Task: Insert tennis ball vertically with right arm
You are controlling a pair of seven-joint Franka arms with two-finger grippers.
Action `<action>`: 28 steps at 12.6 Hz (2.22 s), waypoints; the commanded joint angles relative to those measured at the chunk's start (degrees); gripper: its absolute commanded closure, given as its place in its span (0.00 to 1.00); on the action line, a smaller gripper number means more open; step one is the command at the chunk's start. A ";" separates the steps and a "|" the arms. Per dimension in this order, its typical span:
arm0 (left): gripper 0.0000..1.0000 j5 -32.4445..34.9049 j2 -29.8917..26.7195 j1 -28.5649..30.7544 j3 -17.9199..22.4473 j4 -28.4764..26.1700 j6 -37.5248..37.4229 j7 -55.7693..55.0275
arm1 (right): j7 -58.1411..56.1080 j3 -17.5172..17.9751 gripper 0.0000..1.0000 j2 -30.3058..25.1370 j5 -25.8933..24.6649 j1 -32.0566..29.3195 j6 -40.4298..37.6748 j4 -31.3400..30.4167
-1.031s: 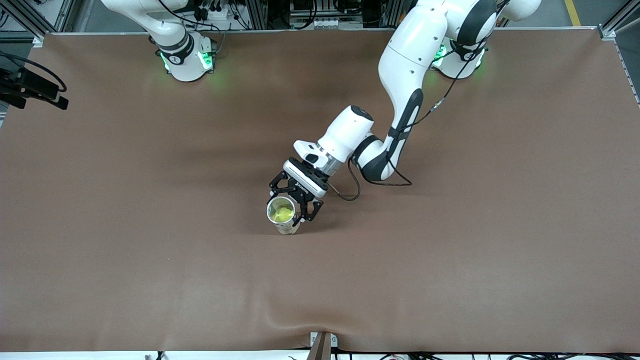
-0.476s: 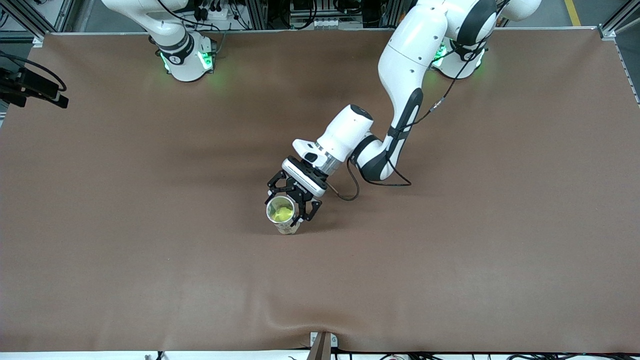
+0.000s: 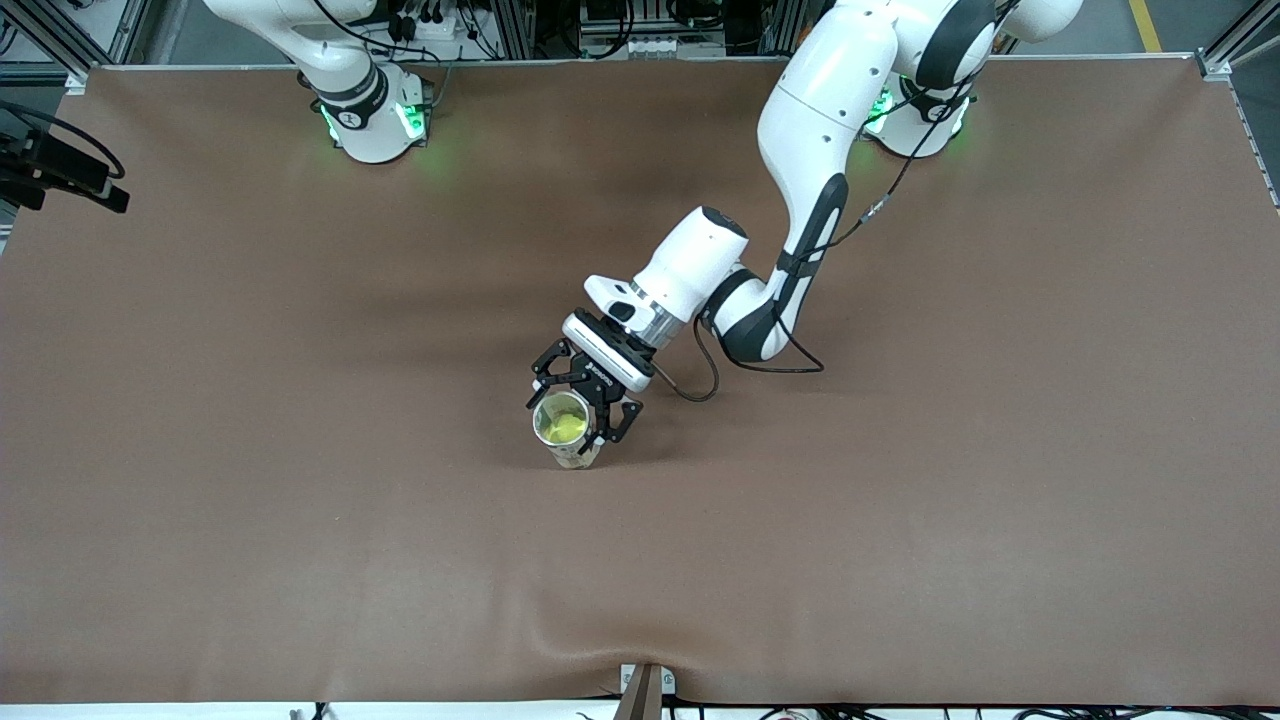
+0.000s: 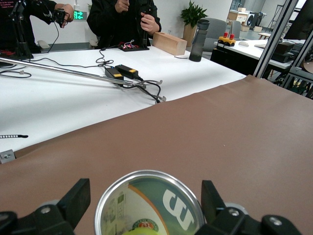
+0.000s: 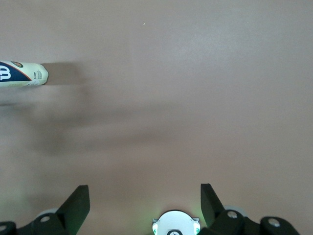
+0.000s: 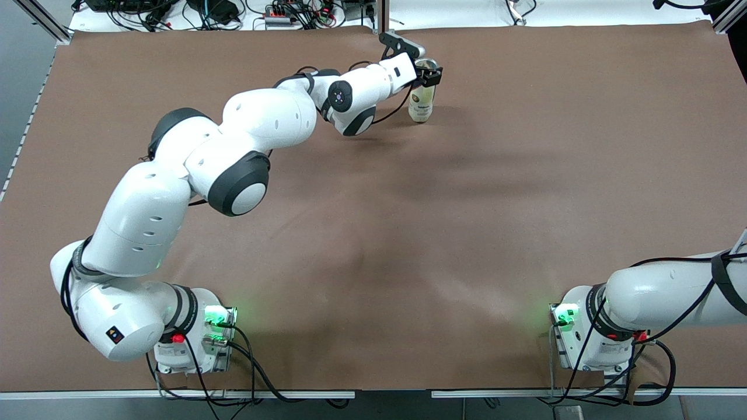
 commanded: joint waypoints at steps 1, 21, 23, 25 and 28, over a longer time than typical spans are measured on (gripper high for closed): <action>0.00 -0.38 -1.70 -0.19 0.28 -0.73 0.14 1.10 | -0.79 1.52 0.00 -1.93 -0.64 -1.60 0.26 -0.88; 0.00 -9.26 -26.30 12.80 -0.69 2.17 -68.46 9.00 | -4.39 4.59 0.00 -6.42 -5.39 -1.16 11.86 -10.81; 0.00 -9.78 -28.59 15.62 -0.52 2.08 -74.97 10.15 | -4.39 4.50 0.00 -6.15 -5.39 -0.99 11.86 -10.46; 0.00 -9.96 -30.17 18.61 -0.43 1.91 -81.83 10.42 | -4.39 4.50 0.00 -6.15 -5.30 -0.99 11.77 -10.46; 0.00 -9.96 -31.85 25.10 -0.51 1.91 -90.89 12.95 | -4.39 4.50 0.00 -6.15 -5.21 -0.90 11.77 -10.54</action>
